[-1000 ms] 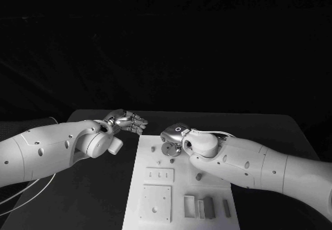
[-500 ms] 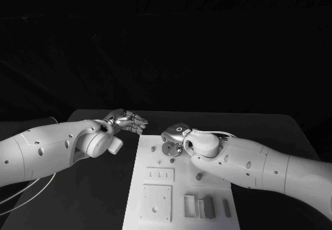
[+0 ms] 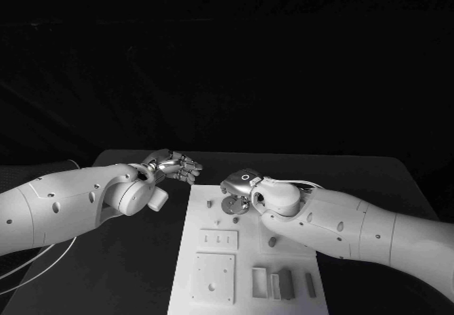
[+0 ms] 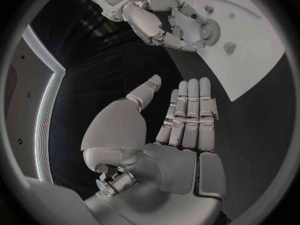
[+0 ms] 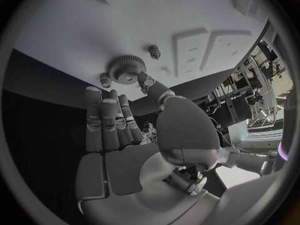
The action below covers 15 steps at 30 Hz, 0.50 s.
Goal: Assemble the parts on the task board
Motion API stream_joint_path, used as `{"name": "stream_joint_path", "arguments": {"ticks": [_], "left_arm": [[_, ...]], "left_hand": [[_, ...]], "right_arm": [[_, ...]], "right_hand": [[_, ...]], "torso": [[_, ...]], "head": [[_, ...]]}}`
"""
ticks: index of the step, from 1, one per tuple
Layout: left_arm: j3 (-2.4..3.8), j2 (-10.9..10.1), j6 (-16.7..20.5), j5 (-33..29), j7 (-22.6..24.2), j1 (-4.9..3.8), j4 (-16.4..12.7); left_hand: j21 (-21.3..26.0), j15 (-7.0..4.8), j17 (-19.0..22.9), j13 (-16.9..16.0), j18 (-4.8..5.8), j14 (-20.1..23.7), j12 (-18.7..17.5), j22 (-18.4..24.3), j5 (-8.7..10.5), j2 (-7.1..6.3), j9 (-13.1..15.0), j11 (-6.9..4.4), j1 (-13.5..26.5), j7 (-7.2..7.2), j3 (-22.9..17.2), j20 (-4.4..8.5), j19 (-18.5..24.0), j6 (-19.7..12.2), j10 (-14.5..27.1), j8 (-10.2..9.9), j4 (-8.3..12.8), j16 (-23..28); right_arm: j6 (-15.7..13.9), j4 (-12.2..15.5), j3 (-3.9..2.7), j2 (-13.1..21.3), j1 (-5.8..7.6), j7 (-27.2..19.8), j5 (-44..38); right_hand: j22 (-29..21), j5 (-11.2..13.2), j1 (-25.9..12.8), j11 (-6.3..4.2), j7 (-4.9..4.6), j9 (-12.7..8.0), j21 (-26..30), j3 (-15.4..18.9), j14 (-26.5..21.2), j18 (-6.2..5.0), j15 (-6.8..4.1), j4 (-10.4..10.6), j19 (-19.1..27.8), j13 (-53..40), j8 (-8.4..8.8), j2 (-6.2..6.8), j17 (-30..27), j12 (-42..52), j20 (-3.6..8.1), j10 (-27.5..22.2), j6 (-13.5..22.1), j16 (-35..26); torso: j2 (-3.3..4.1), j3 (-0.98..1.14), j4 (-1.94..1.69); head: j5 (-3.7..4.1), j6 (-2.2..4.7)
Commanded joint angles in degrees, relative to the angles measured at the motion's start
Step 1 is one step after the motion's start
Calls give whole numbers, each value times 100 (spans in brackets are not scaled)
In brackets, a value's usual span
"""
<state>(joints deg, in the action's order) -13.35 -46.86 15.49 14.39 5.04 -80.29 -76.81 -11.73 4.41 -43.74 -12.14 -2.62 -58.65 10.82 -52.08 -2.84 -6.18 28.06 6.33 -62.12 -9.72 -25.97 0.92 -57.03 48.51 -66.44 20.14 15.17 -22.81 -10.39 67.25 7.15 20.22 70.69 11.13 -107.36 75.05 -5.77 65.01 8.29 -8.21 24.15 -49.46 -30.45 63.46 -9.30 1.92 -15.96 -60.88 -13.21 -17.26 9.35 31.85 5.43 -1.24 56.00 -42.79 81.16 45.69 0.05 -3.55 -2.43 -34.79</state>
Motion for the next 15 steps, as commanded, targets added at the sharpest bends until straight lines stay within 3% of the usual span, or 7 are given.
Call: {"name": "stream_joint_path", "arguments": {"ticks": [1, 8, 15], "left_arm": [[6, 2, -82, 12, 28, -10, -17], [6, -3, -79, 14, 30, -12, -14], [6, -48, -59, 16, 35, -14, 15]], "left_hand": [[20, -15, -7, -8, -79, -44, -36, -7, 0, 3, 7, -2, 23, -3, -25, 48, 2, 44, -30, -26, 4, 38], [21, -15, -11, -10, -79, -46, -38, -8, 0, 3, 7, -2, 22, -3, -26, 48, 1, 45, -31, -26, 5, 41], [22, -15, -14, -13, -79, -47, -39, -9, 0, 3, 8, -2, 21, -3, -26, 48, 1, 46, -32, -27, 6, 44]], "right_arm": [[-88, 21, 1, 15, -4, -46, -16], [-240, 145, 0, 117, -7, -65, -1], [-401, 588, -33, 463, -3, -63, 158]], "right_hand": [[63, -24, 17, 9, 5, -5, 17, -20, -11, -570, 10, 17, 26, 11, 34, 55, 3, -31, -11, -19, 39, -16], [68, -21, 25, 10, -13, -6, 6, -38, 5, -570, 11, 13, 9, 16, 16, 41, 7, -18, -4, 19, 10, -3], [72, -18, -3, 3, -54, -10, -14, -38, 42, -570, 3, 19, -29, 18, -11, 47, 9, 15, 9, 100, -40, 13]], "torso": [[0, -3, -4], [1, -3, -4], [-4, 1, 3]], "head": [[3, -4], [0, -5], [-23, 0]]}}
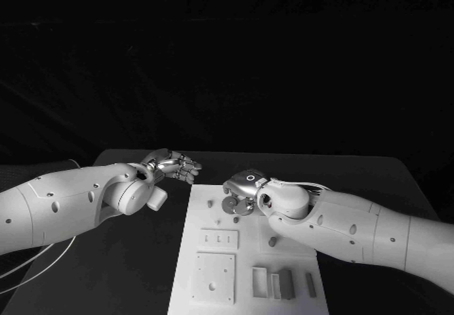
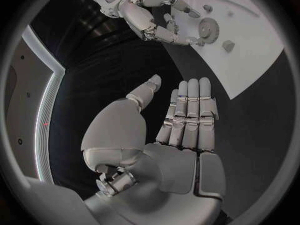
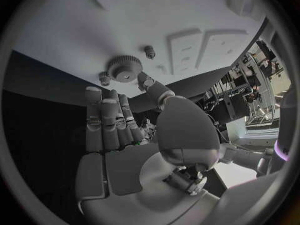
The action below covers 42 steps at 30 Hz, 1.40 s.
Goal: Assemble the parts on the task board
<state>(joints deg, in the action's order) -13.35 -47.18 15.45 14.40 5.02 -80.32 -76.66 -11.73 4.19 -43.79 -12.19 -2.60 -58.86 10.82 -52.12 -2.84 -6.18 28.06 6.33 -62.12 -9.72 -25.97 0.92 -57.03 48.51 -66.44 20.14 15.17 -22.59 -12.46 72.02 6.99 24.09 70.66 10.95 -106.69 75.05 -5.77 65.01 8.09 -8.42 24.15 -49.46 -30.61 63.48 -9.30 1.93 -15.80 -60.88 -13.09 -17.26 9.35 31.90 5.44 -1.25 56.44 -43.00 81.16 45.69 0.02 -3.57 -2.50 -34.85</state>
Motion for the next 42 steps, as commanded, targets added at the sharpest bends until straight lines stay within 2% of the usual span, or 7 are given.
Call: {"name": "stream_joint_path", "arguments": {"ticks": [1, 5, 10, 18, 30, 37, 42], "left_arm": [[6, -31, -50, 15, 35, -13, 2], [6, -47, -39, 16, 46, -19, 25], [5, -28, -50, 16, 56, -19, 80], [4, -22, -49, 16, 50, -19, 123], [4, 23, -64, 17, 45, -19, 154], [2, 20, -78, 17, 37, -18, 143], [2, 4, -78, 17, 54, -18, 141]], "left_hand": [[23, 6, -10, -8, -82, -26, -40, -6, 0, 2, 8, -2, 20, -2, -26, 48, 1, 46, -32, -27, 6, 23], [23, 6, -12, -9, -82, -27, -41, -6, 0, 1, 8, -3, 19, -2, -27, 48, 1, 47, -32, -27, 8, 24], [24, 6, -15, -11, -82, -28, -42, -7, 0, 2, 9, -3, 15, -2, -28, 49, 0, 48, -33, -27, 10, 27], [25, 5, -18, -13, -83, -30, -43, -8, 0, 5, 9, -3, 11, -1, -31, 49, -1, 48, -34, -27, 12, 29], [26, 5, -23, -17, -82, -32, -46, -10, 0, 8, 10, -3, 7, -1, -33, 49, -2, 49, -36, -28, 14, 34], [27, 5, -27, -19, -82, -33, -48, -11, 0, 10, 11, -3, 5, -1, -34, 49, -2, 49, -36, -29, 15, 37], [28, 6, -29, -21, -81, -34, -49, -12, 0, 6, 11, -3, 6, -2, -33, 48, -2, 49, -36, -29, 16, 40]], "right_arm": [[-218, 213, -41, 155, 3, -45, 97], [-356, 410, -139, 318, 12, -73, 101], [-391, 517, -224, 522, 14, -143, 375], [-210, 404, -225, 503, 15, -258, 629], [-34, -122, -167, 148, -52, -300, 646], [-91, -69, -161, 227, -87, -287, 650], [-307, 159, -162, 543, -85, -323, 741]], "right_hand": [[72, -18, -12, 24, -37, -11, -16, -23, 43, -570, 3, 9, -35, 8, -12, 54, 3, 18, 12, 67, -22, 13], [69, -21, -46, 15, -61, -13, -21, -38, 60, -570, -5, 49, -56, 6, -36, 79, -1, 48, 23, 141, -68, 12], [71, -19, -33, -13, -81, -13, -35, -58, 97, -570, -31, 48, -84, 2, -67, 54, -5, 86, 44, 241, -128, 15], [75, -18, -1, -69, -163, -48, -46, -48, 160, -570, -82, -35, -101, 6, -39, -53, -23, 155, 65, 448, -94, -1], [77, -18, 13, -93, -181, -78, -38, -25, 162, -570, -108, -56, -74, 75, -17, -95, -36, 90, 58, 426, -59, -30], [77, -18, 18, -85, -206, -93, -32, -9, 155, -570, -98, -63, -59, 94, -10, -95, -36, 109, 52, 520, -48, -35], [79, -18, 5, -80, -200, -88, -42, 6, 170, -570, -94, -54, -74, 106, -36, -69, -32, 112, 52, 558, -92, -27]], "torso": [[-5, 6, 11], [-6, 15, 36], [-14, 23, 33], [-1, 27, 29], [2, 3, 3], [-3, 0, 11], [-6, 3, 29]], "head": [[-25, 11], [-36, 34], [-33, 52], [-26, 74], [-13, 49], [-33, 34], [-22, 46]]}}
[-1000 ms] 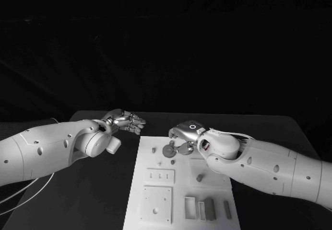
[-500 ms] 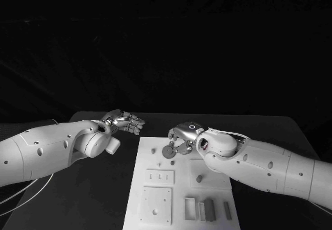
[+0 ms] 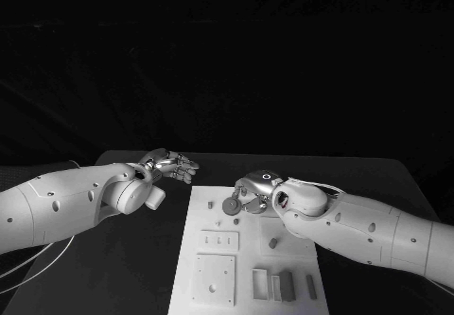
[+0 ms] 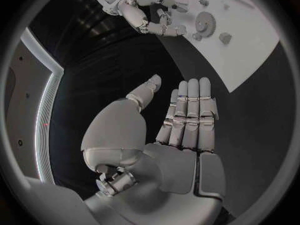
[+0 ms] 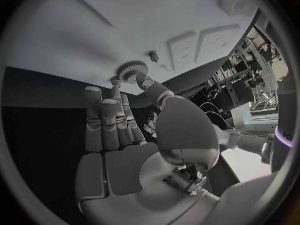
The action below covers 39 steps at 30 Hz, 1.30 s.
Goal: Assemble the parts on the task board
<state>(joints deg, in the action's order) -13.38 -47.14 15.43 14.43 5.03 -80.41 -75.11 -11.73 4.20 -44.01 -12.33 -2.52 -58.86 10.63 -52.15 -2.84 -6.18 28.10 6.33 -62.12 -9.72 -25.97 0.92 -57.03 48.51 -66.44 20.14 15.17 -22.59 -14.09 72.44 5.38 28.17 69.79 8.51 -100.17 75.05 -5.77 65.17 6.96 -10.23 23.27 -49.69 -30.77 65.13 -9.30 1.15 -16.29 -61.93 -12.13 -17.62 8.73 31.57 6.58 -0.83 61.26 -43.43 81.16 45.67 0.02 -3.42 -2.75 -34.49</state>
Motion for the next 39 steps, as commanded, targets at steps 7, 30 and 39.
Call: {"name": "stream_joint_path", "arguments": {"ticks": [7, 30, 39], "left_arm": [[6, -47, -73, 23, 74, -9, -21], [-16, -90, -160, 119, 108, -3, 75], [-18, -103, -176, 135, 109, -1, 88]], "left_hand": [[30, 6, -11, -9, -89, -35, -31, -10, 0, 0, 7, -3, 7, -2, -30, 48, -2, 49, -36, -30, 18, 43], [35, 4, -28, -21, -90, -42, -39, -16, 0, -8, 11, -5, -22, 2, -38, 50, -5, 57, -41, -29, 41, 57], [36, 4, -32, -23, -89, -43, -41, -17, 0, -7, 11, -4, -24, 1, -39, 50, -5, 57, -41, -30, 42, 60]], "right_arm": [[-560, 473, -62, 720, 84, -437, 861], [-510, -62, -75, 1713, 167, -1272, 2047], [-337, -171, -74, 1793, 164, -1361, 1581]], "right_hand": [[72, -19, -135, 32, -15, 19, -40, 48, 57, -570, -18, 68, -36, 29, -67, 48, 0, 31, 28, 228, -176, -22], [81, -15, -14, -96, -11, 115, -6, 43, -42, -570, -142, -5, 36, -70, -220, -106, 5, 149, 8, 586, -498, -66], [68, -22, -94, 15, -48, 70, 45, 73, -134, -570, -38, 48, 116, -34, -103, 132, 14, -44, -33, 296, -351, -84]], "torso": [[-5, 20, 31], [-33, 95, 99], [-29, 81, 97]], "head": [[47, 45], [185, 80], [263, 78]]}}
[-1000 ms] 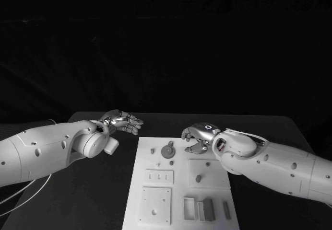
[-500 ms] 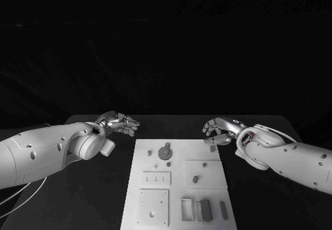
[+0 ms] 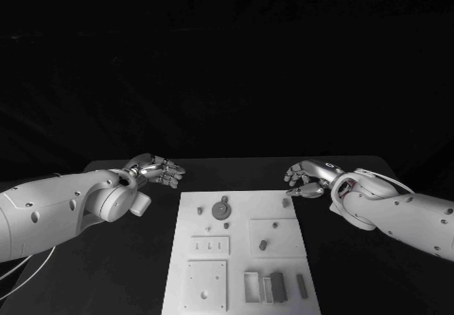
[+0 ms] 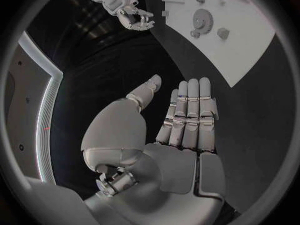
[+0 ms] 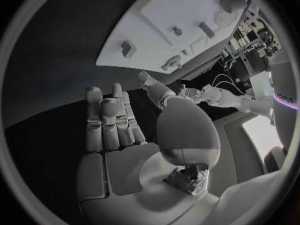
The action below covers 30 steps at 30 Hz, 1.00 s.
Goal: Assemble the parts on the task board
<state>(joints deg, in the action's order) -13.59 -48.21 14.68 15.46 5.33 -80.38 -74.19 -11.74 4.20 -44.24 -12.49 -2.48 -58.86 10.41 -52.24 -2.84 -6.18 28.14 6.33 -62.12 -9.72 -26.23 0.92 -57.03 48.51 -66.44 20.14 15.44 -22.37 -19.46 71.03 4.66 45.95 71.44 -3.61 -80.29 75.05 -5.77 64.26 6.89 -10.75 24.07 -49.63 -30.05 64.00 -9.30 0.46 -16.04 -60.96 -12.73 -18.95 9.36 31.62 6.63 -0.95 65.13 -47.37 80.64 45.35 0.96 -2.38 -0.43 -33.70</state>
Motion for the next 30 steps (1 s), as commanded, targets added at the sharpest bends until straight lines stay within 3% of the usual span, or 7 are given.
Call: {"name": "stream_joint_path", "arguments": {"ticks": [1, 7, 12, 17, 20, 26, 30], "left_arm": [[3, 4, -104, 32, 79, -4, -4], [3, 4, -115, 40, 77, -4, 1], [2, 17, -128, 44, 74, -2, 18], [2, 26, -130, 44, 74, -1, 35], [2, 25, -134, 45, 70, -1, 39], [2, 24, -141, 47, 66, 0, 44], [2, 22, -136, 51, 66, 0, 44]], "left_hand": [[36, 4, -9, -7, -93, -43, -19, -8, 0, -7, 7, -4, -24, 1, -12, 49, -6, 57, -41, -30, 16, 38], [37, 4, -12, -9, -92, -44, -20, -9, 0, -6, 7, -4, -24, 1, -12, 49, -6, 57, -42, -31, 16, 41], [37, 4, -14, -10, -92, -45, -21, -9, 0, -5, 8, -4, -23, 1, -12, 49, -6, 57, -42, -32, 16, 43], [38, 5, -16, -11, -92, -46, -22, -10, 0, -3, 8, -4, -22, 0, -12, 48, -7, 57, -42, -32, 15, 45], [39, 5, -17, -12, -91, -46, -23, -10, 0, -3, 8, -4, -22, 0, -12, 48, -7, 56, -42, -33, 15, 46], [40, 5, -20, -13, -91, -46, -25, -11, 0, -2, 8, -3, -21, 0, -11, 48, -7, 56, -42, -34, 15, 48], [40, 5, -21, -14, -91, -47, -25, -11, 0, -2, 8, -3, -20, 0, -11, 48, -7, 55, -42, -34, 15, 50]], "right_arm": [[217, -36, -2, 15, -2, -153, -439], [474, -190, 2, -67, -59, -105, -706], [558, -266, 8, -130, -146, -72, -808], [588, -338, 16, -204, -232, -47, -867], [602, -344, 17, -221, -270, -42, -869], [603, -338, 18, -222, -292, -28, -897], [608, -350, 18, -229, -308, -11, -914]], "right_hand": [[68, -22, 1, 33, 2, -13, 41, -4, -27, -570, 40, 24, 22, 33, 38, 77, 11, -63, -23, -111, 53, -30], [71, -21, 44, 122, -10, -106, 95, -61, -207, -570, 130, 47, 144, 105, 205, 252, 32, -212, -87, -341, 336, -25], [85, -20, 55, 134, -66, -146, 105, -89, -316, -570, 143, 93, 218, 130, 267, 380, 52, -254, -128, -445, 478, 1], [94, -17, 60, 139, -111, -147, 91, -107, -358, -570, 148, 139, 239, 91, 252, 396, 65, -184, -140, -354, 479, 27], [98, -15, 94, 98, -134, -145, 72, -111, -381, -570, 111, 146, 252, -11, 233, 389, 72, -74, -143, -208, 474, 48], [92, -12, 135, -113, -96, -139, 19, -72, -354, -570, -86, 149, 239, -513, 185, 353, 59, 355, -132, 230, 467, 63], [77, -15, 139, -135, -89, -137, -5, -34, -313, -570, -117, 142, 217, -1185, 143, 310, 40, 614, -113, 68, 423, 57]], "torso": [[5, -11, -6], [2, -25, -17], [-1, -32, -37], [-5, -39, -37], [-4, -39, -36], [-5, -41, -28], [-5, -42, -25]], "head": [[35, -2], [82, -15], [101, -39], [102, -62], [94, -72], [83, -88], [87, -92]]}}
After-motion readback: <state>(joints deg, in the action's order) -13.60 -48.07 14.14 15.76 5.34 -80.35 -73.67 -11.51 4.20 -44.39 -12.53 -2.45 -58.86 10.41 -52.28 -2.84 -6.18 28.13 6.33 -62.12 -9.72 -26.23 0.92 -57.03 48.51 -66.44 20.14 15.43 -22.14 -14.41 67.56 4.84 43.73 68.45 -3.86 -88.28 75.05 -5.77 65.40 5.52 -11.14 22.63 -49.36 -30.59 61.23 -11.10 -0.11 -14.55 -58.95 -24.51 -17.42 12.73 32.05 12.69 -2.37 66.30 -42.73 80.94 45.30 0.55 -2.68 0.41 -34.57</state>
